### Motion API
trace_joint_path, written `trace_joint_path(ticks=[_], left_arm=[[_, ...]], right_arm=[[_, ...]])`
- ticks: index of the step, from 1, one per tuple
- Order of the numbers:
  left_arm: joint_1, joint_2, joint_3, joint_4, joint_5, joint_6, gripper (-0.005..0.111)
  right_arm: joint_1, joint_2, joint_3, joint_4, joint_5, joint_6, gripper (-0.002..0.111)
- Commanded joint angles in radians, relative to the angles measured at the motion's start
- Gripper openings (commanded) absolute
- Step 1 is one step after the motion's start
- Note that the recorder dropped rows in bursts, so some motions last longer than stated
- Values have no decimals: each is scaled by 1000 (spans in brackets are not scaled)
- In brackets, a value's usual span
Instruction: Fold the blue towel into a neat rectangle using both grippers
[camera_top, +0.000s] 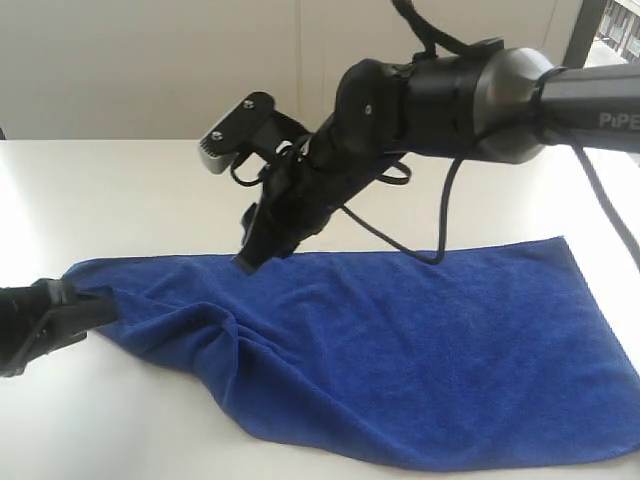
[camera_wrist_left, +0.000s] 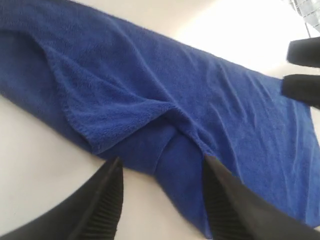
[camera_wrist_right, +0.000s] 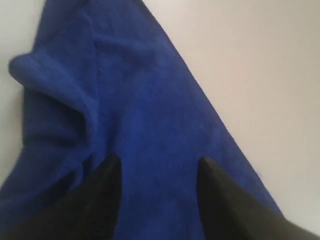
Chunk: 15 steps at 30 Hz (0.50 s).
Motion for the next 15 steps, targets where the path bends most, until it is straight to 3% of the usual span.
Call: trace_joint_path(ticks=[1, 15], left_arm=[[1, 90, 2, -24, 30, 29, 54], [1, 259, -80, -24, 52, 64, 54]], right_arm=[[-53, 3, 1, -38, 117, 48, 44], [-67, 38, 107, -60, -10, 50, 39]])
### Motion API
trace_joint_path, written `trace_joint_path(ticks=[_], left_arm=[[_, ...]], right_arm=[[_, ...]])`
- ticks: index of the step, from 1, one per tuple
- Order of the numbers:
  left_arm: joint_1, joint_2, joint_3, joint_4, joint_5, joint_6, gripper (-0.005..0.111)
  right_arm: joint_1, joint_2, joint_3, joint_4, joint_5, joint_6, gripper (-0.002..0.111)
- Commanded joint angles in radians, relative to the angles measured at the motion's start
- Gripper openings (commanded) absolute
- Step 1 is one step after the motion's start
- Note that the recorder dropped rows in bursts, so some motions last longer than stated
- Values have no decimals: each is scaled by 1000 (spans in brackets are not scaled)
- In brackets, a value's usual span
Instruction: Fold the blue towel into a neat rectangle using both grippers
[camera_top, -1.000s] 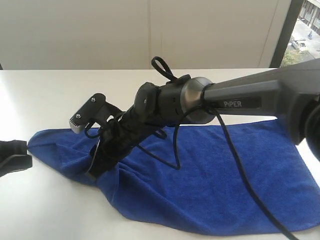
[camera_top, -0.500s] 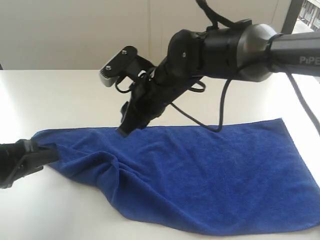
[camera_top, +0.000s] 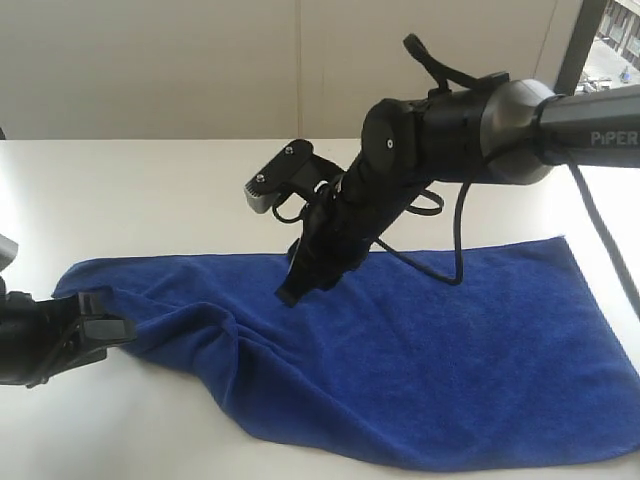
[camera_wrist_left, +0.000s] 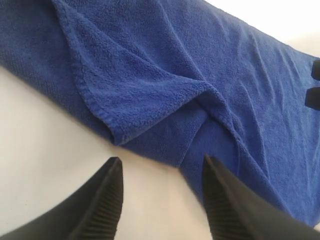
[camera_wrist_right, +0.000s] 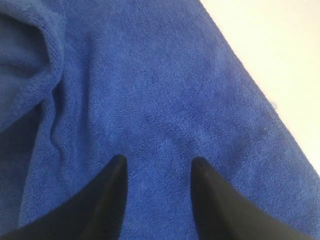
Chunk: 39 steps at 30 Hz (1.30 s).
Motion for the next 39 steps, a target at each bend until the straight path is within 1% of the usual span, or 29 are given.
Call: trace_joint_path(ticks=[1, 8, 14, 22, 28, 39], left_arm=[[1, 48, -26, -22, 15, 18, 54], [1, 127, -83, -22, 38, 20, 54], [1, 178, -87, -22, 58, 8, 54], [-1, 211, -129, -22, 58, 8, 54], [-1, 247, -164, -22, 96, 8, 54], [-1, 251, -200, -22, 117, 8, 54]], right_arm=[[-11, 7, 26, -12, -39, 7, 39], [-11, 32, 26, -12, -55, 7, 39], [-11, 70, 26, -12, -77, 7, 39], [-11, 114, 26, -12, -89, 7, 39], [-11, 127, 26, -12, -89, 7, 39], [-11, 153, 26, -12, -93, 7, 39]])
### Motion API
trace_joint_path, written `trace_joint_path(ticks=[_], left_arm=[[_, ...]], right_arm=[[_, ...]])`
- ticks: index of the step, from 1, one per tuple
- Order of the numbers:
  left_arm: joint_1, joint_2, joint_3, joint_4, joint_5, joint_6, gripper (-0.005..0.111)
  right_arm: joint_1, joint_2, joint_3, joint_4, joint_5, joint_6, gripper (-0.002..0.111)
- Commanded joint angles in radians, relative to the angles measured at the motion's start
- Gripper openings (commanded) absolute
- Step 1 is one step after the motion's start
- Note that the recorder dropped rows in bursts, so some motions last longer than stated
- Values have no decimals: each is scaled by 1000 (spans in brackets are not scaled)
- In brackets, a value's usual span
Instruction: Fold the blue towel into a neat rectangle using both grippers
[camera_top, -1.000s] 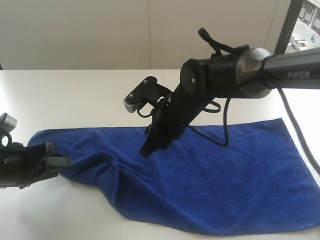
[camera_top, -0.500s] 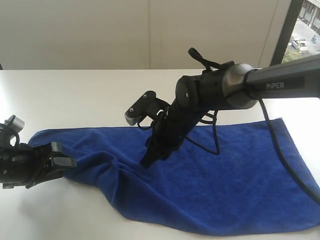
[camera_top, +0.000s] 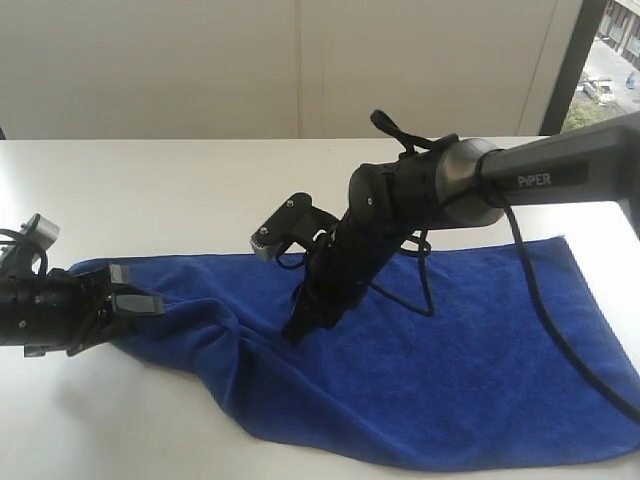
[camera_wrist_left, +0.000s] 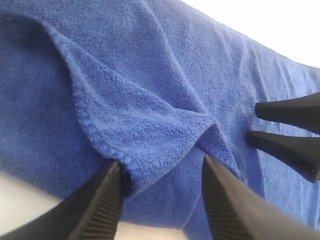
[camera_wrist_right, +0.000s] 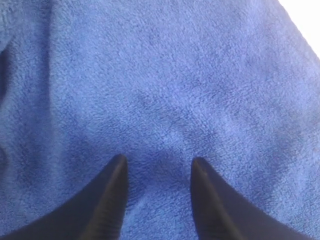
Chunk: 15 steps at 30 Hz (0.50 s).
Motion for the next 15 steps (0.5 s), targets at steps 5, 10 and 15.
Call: trace_joint_path(ticks=[5, 10, 15], left_arm=[[-1, 8, -10, -22, 22, 0, 54], [-20, 54, -10, -22, 22, 0, 54], [-38, 85, -26, -22, 29, 7, 54]], right_arm=[[-11, 11, 4, -3, -15, 4, 39], [-11, 11, 4, -3, -17, 4, 39], [-11, 11, 4, -3, -17, 4, 39]])
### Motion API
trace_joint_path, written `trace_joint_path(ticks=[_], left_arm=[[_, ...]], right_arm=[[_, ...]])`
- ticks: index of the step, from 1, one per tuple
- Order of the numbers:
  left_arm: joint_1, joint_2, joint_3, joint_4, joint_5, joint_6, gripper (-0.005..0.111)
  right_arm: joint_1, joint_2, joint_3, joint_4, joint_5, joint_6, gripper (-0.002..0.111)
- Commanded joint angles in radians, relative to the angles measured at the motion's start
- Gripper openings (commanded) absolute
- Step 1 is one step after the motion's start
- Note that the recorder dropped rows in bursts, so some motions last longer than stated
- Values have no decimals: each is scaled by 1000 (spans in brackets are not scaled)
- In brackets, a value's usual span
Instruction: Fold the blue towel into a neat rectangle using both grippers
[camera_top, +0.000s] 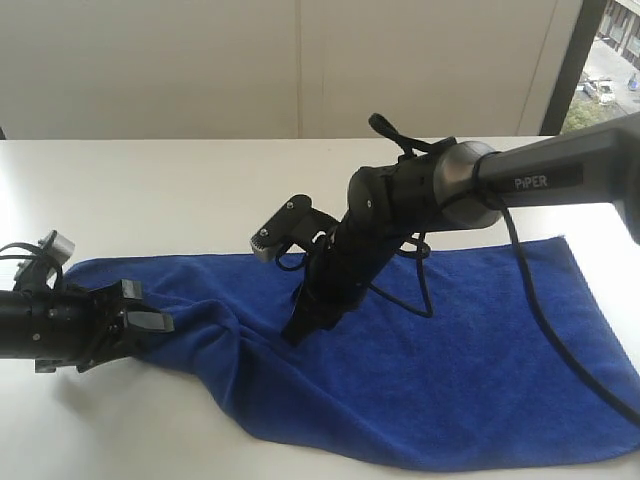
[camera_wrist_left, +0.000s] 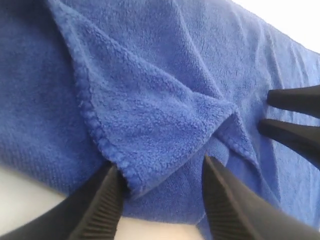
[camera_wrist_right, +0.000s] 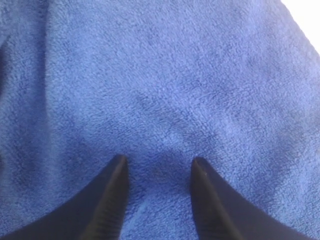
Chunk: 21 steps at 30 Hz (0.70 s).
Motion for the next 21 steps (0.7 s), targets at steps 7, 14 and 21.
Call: trace_joint_path(ticks=[7, 14, 21], left_arm=[[-15, 17, -62, -22, 46, 7, 54], [-15, 17, -73, -22, 39, 7, 44], [-15, 17, -73, -22, 35, 7, 0]], right_arm=[[-11, 5, 4, -3, -9, 4, 39], [-11, 5, 4, -3, -13, 4, 39], [-11, 5, 4, -3, -18, 4, 39]])
